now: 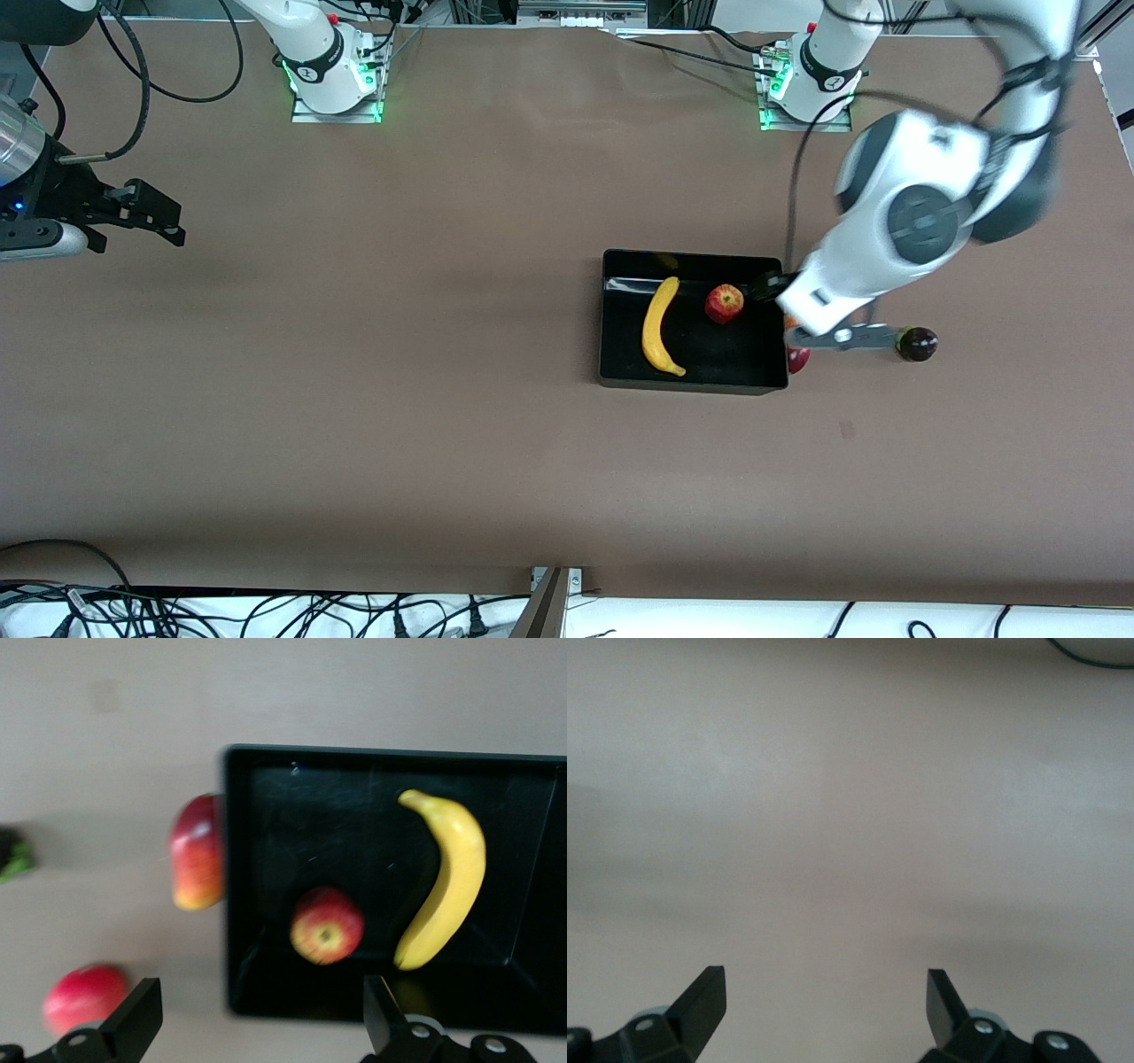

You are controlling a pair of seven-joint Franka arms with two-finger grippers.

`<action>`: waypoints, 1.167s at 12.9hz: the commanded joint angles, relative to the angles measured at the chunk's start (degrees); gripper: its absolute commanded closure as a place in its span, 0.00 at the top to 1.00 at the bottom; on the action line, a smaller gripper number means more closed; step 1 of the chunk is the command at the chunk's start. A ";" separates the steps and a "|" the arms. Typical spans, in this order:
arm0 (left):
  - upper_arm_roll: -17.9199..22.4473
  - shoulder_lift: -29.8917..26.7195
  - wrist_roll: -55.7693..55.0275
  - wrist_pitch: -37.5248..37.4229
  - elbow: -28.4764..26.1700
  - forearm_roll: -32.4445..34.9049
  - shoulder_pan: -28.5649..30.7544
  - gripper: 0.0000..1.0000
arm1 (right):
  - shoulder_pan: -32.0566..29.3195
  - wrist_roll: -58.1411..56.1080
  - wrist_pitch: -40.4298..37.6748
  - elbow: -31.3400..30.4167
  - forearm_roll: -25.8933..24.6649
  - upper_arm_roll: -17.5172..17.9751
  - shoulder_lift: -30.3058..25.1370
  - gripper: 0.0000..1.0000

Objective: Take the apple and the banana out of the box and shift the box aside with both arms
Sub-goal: 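Grasp the red apple in the tray with the left gripper and lift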

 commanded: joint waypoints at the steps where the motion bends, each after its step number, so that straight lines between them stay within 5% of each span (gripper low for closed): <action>1: 0.52 -1.28 -3.33 11.94 -10.08 -0.04 -2.16 1.00 | -0.25 -0.66 -0.18 0.52 -0.05 0.12 -0.06 1.00; 6: 0.52 -0.15 -4.92 34.90 -27.15 2.50 -4.62 1.00 | -0.25 -0.66 -0.18 0.52 -0.05 0.12 -0.06 1.00; 9: 0.43 2.58 -5.01 39.50 -28.84 2.51 -4.80 1.00 | -0.25 -0.66 -0.18 0.52 -0.05 0.12 -0.06 1.00; 10: 0.43 2.93 -5.01 39.51 -28.84 2.51 -4.88 0.70 | -0.25 -0.66 -0.18 0.52 0.04 0.12 -0.06 1.00; 11: 0.43 2.94 -4.22 39.42 -28.49 2.51 -4.97 0.27 | -0.25 -0.66 -0.18 0.52 0.04 0.12 -0.06 1.00; 12: 0.52 2.76 -4.04 39.33 -28.14 3.38 -4.97 0.07 | -0.25 -0.66 -0.18 0.52 0.04 0.12 -0.06 1.00; 15: 0.52 -0.21 -4.30 35.41 -25.95 4.18 -4.80 0.09 | -0.25 -0.66 -0.18 0.52 0.13 0.12 -0.06 1.00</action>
